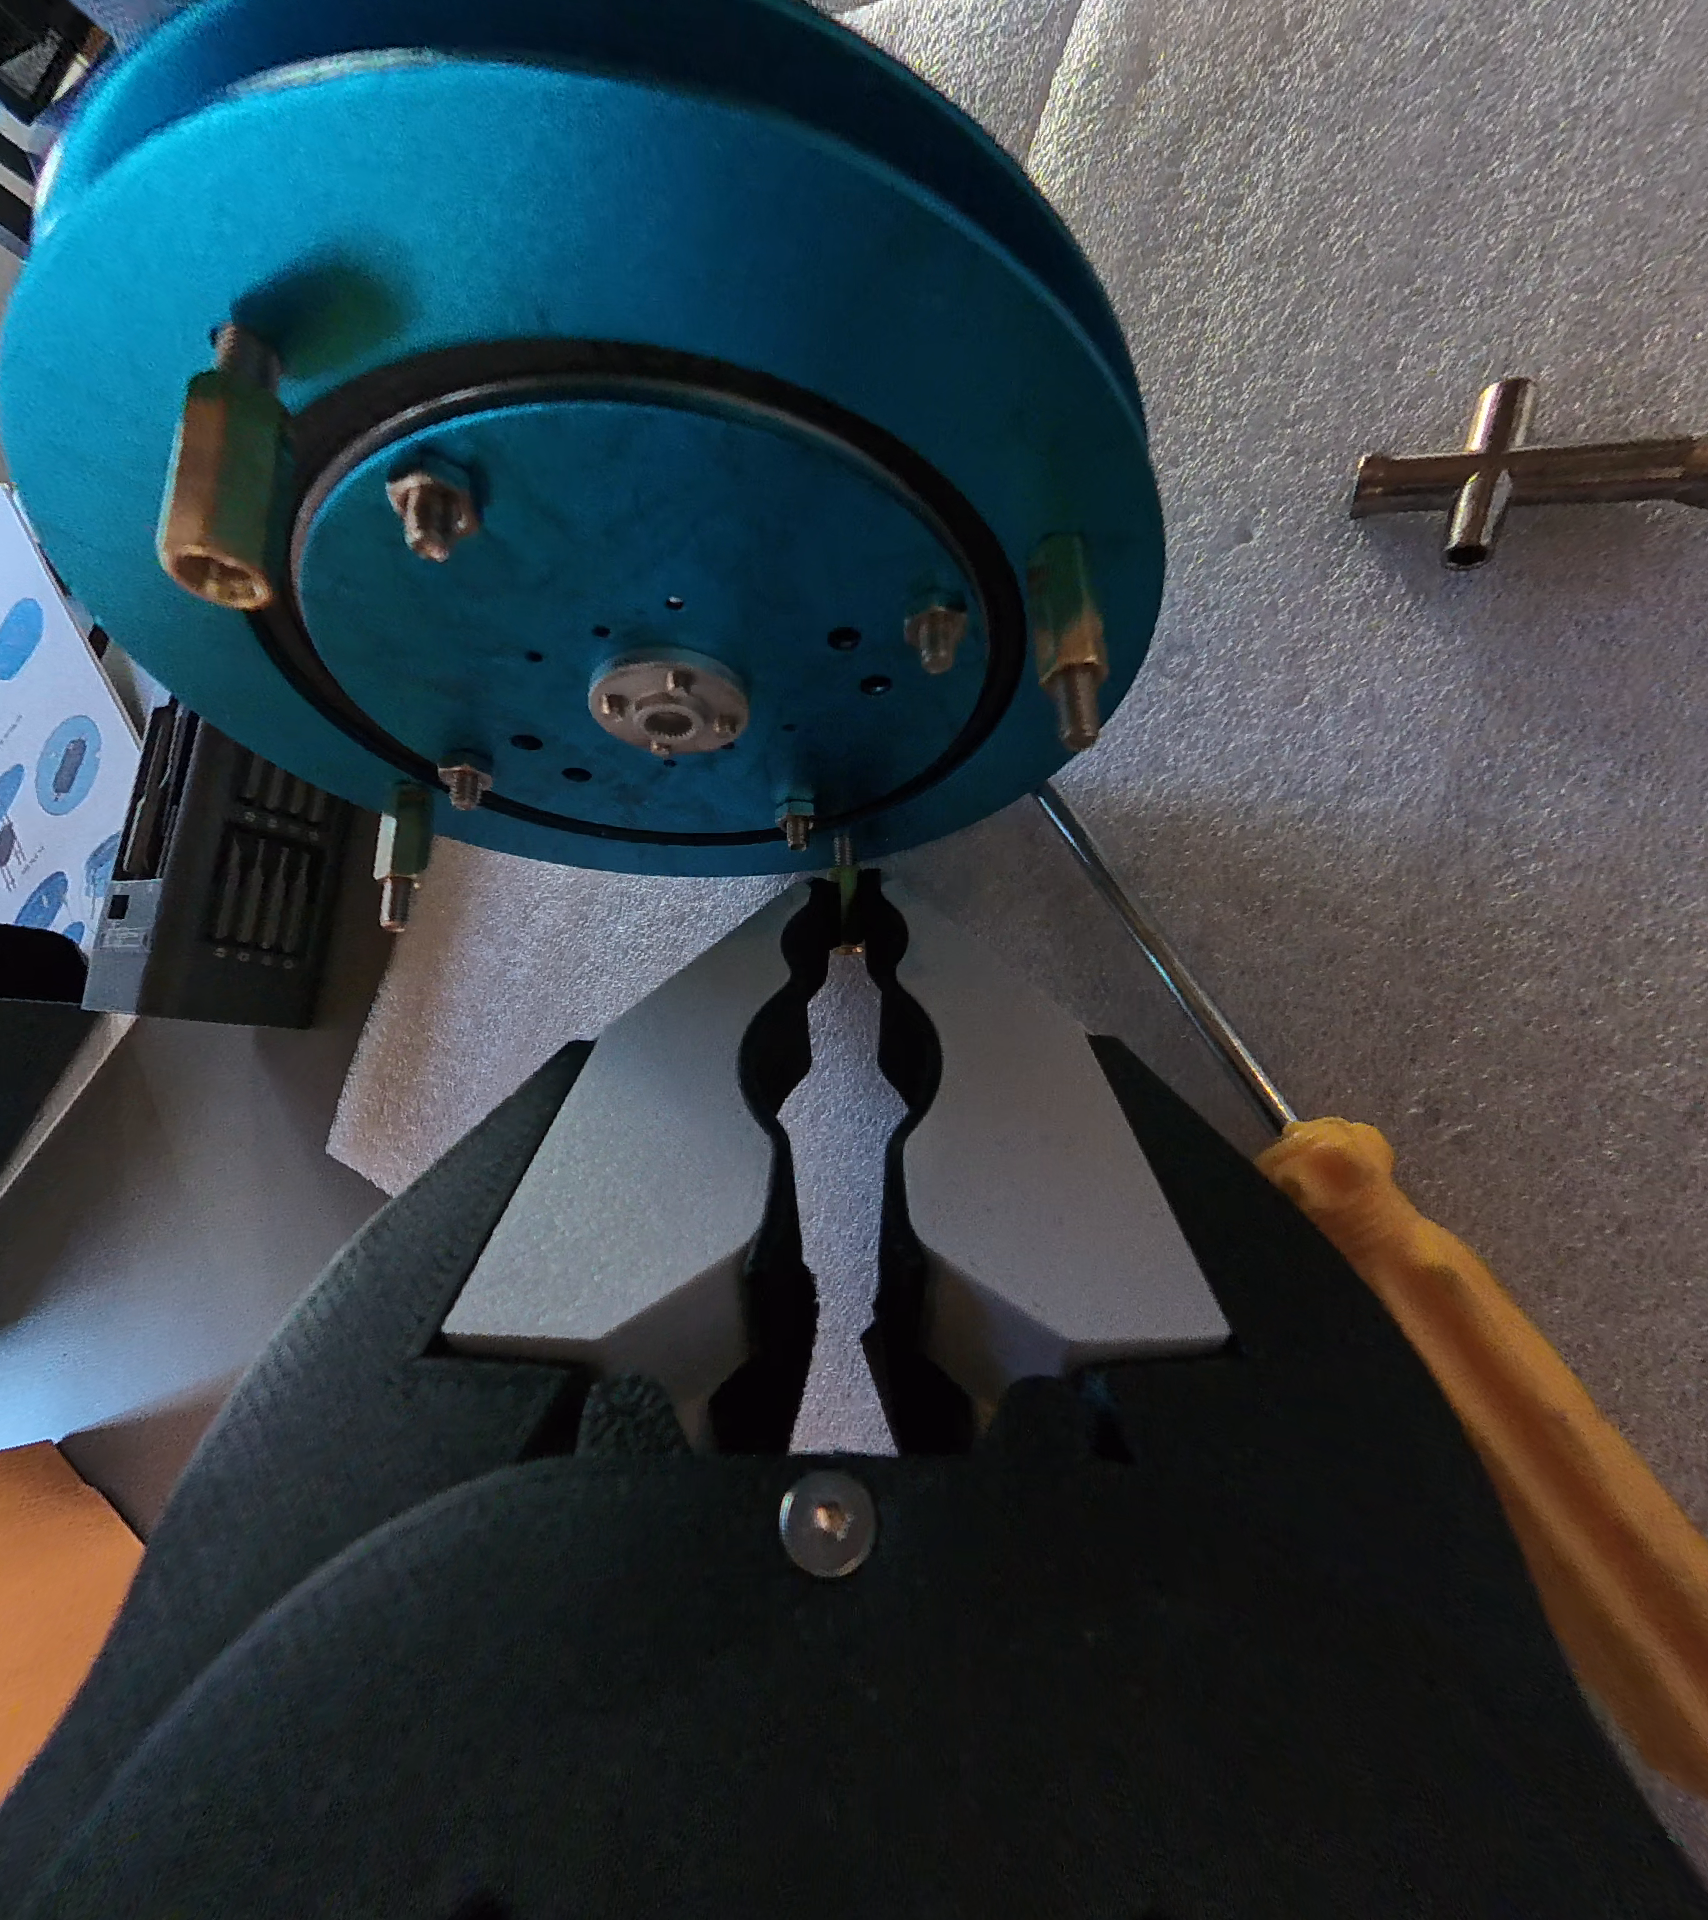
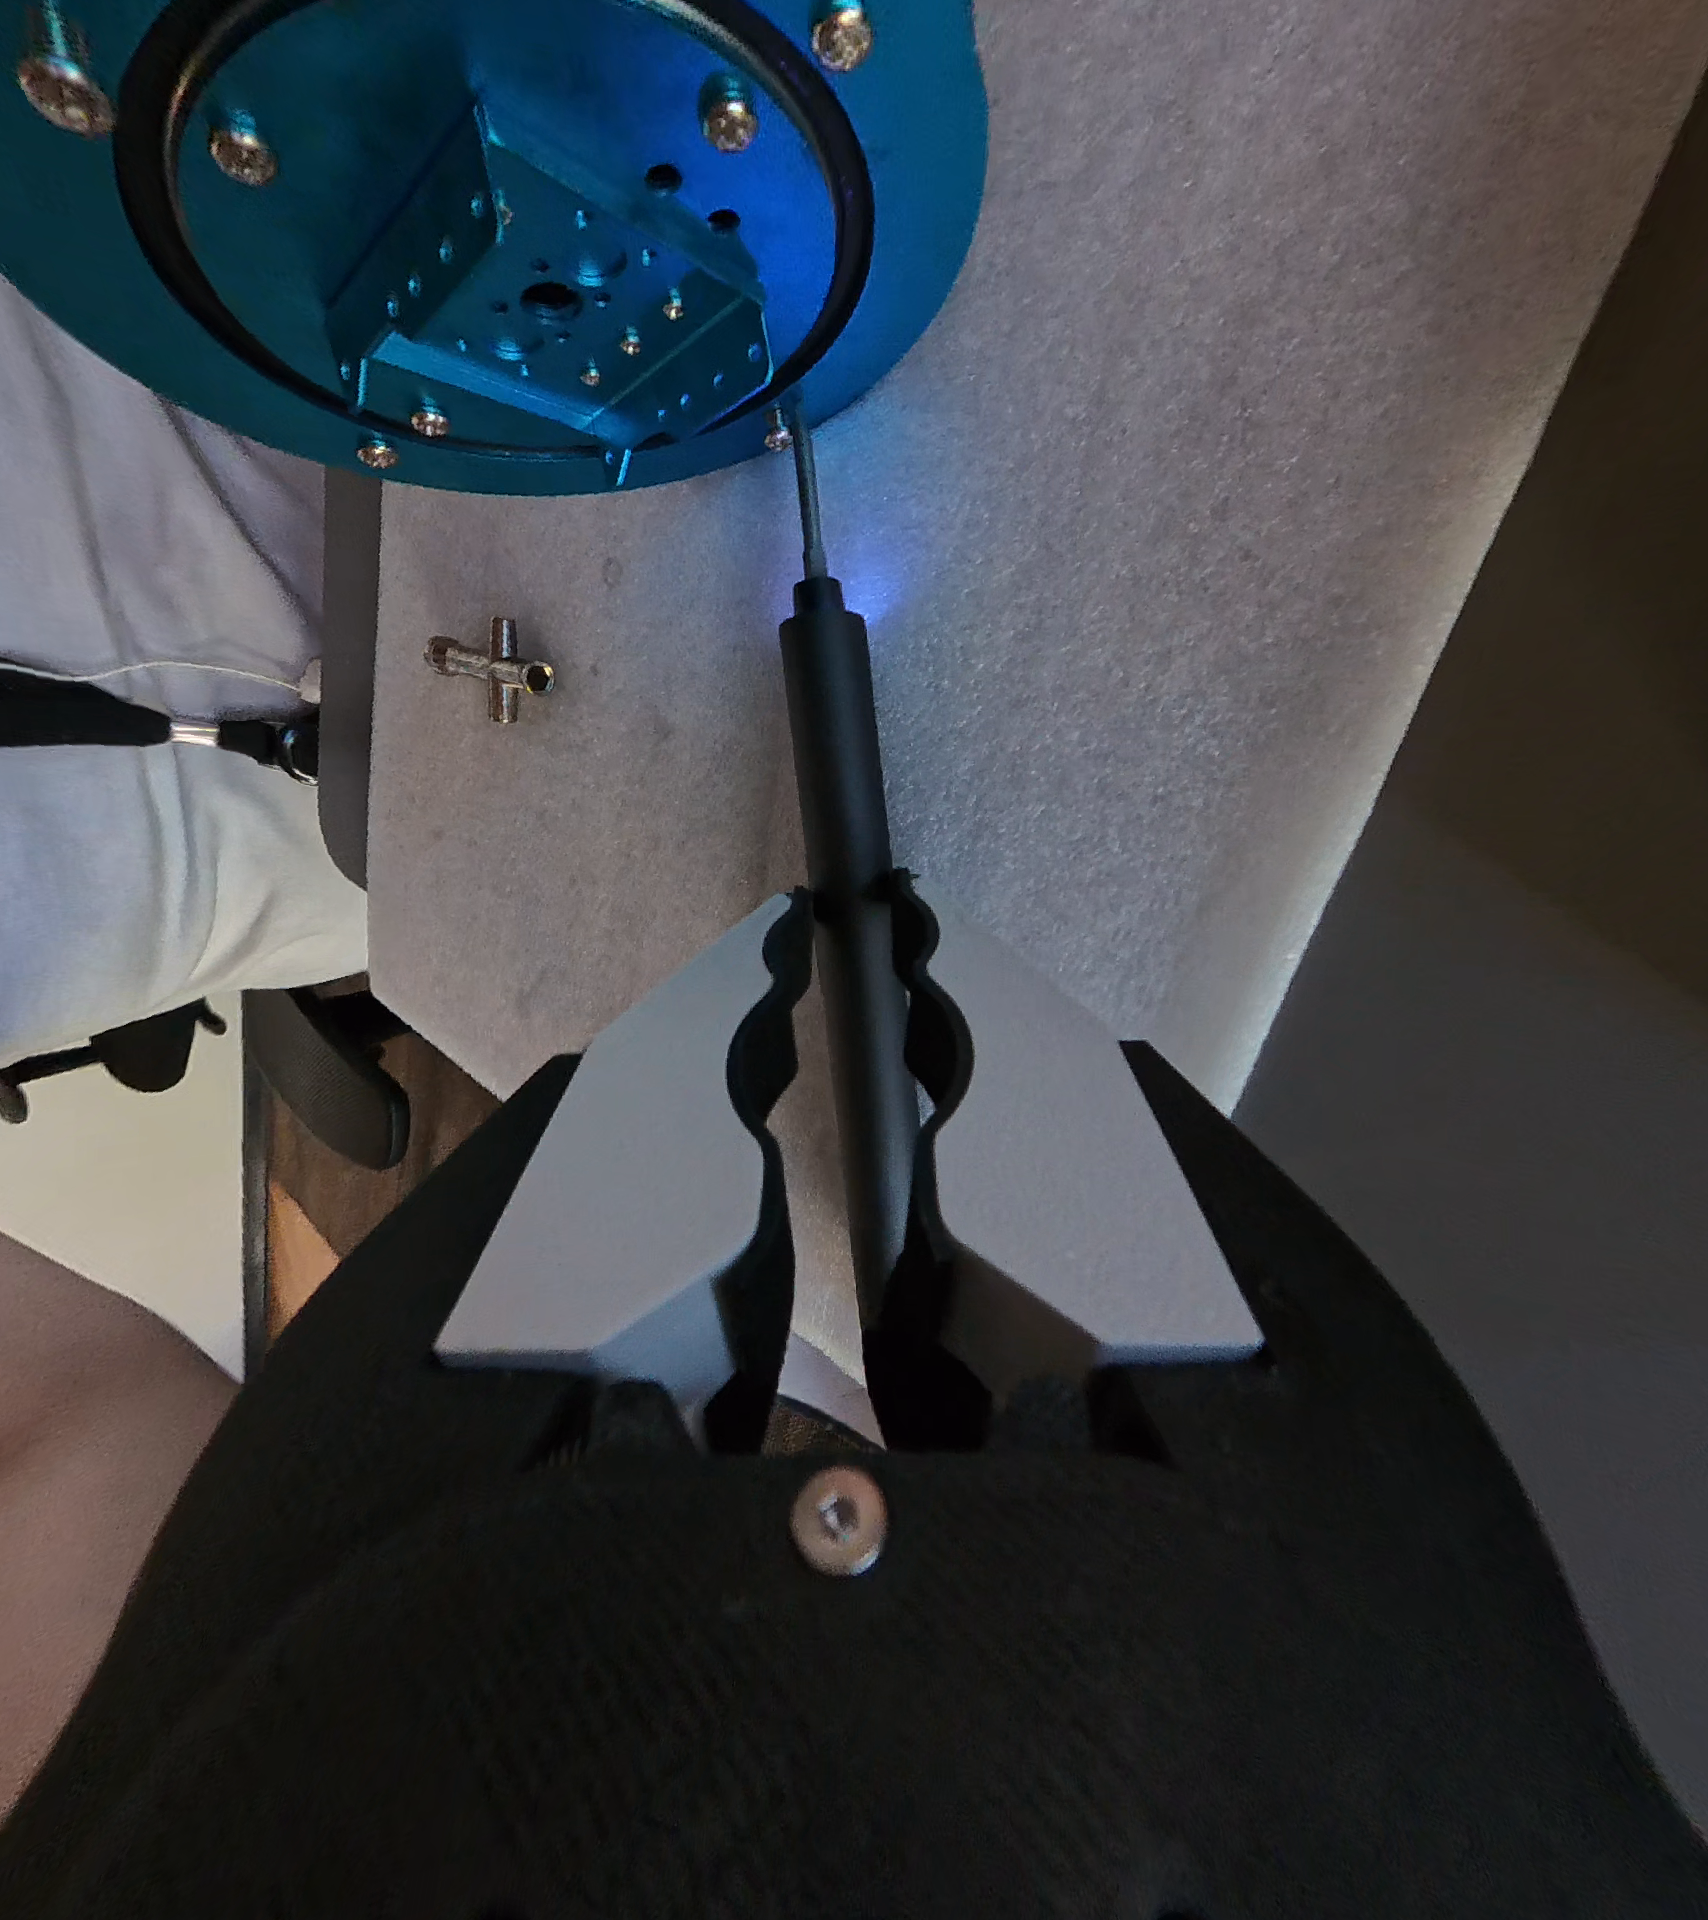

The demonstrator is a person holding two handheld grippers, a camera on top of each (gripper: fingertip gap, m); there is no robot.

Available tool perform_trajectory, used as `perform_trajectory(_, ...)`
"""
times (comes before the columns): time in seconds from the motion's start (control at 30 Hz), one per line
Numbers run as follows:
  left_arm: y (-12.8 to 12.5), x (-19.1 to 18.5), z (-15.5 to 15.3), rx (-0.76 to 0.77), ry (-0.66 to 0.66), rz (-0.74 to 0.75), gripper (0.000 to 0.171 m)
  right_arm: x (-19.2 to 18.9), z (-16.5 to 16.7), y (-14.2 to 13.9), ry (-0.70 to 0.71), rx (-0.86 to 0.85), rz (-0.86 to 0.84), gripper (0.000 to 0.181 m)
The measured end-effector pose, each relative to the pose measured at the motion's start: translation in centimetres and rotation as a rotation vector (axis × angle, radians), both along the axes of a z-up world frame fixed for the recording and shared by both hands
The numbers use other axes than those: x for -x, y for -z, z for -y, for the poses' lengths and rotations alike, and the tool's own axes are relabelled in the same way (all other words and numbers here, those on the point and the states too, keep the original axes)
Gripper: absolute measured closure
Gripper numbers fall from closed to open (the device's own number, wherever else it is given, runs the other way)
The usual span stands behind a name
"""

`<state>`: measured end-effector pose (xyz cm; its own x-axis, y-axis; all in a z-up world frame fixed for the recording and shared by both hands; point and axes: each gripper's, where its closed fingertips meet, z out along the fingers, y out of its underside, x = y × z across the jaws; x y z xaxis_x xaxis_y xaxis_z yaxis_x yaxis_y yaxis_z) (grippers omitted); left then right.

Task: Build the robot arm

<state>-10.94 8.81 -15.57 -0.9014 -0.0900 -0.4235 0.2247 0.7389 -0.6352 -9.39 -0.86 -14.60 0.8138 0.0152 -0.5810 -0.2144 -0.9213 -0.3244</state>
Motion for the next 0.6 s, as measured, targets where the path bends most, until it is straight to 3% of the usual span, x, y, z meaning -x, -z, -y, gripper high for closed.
perform_trajectory(0.13,0.0,0.0,0.0,0.009,0.008,-0.009,0.167,-0.3,0.0,0.0,0.005,-0.010,-0.011,0.168)
perform_trajectory(0.27,0.0,0.0,0.0,0.020,0.009,-0.011,0.167,-0.6,0.0,-0.1,0.008,-0.046,0.085,0.163)
perform_trajectory(0.47,0.0,0.0,0.0,0.035,0.004,-0.022,0.167,-1.5,0.8,0.1,0.054,-0.123,0.421,0.140)
perform_trajectory(0.6,0.0,0.0,0.0,0.031,0.002,-0.006,0.167,-0.7,0.9,0.5,0.019,-0.200,0.661,0.138)
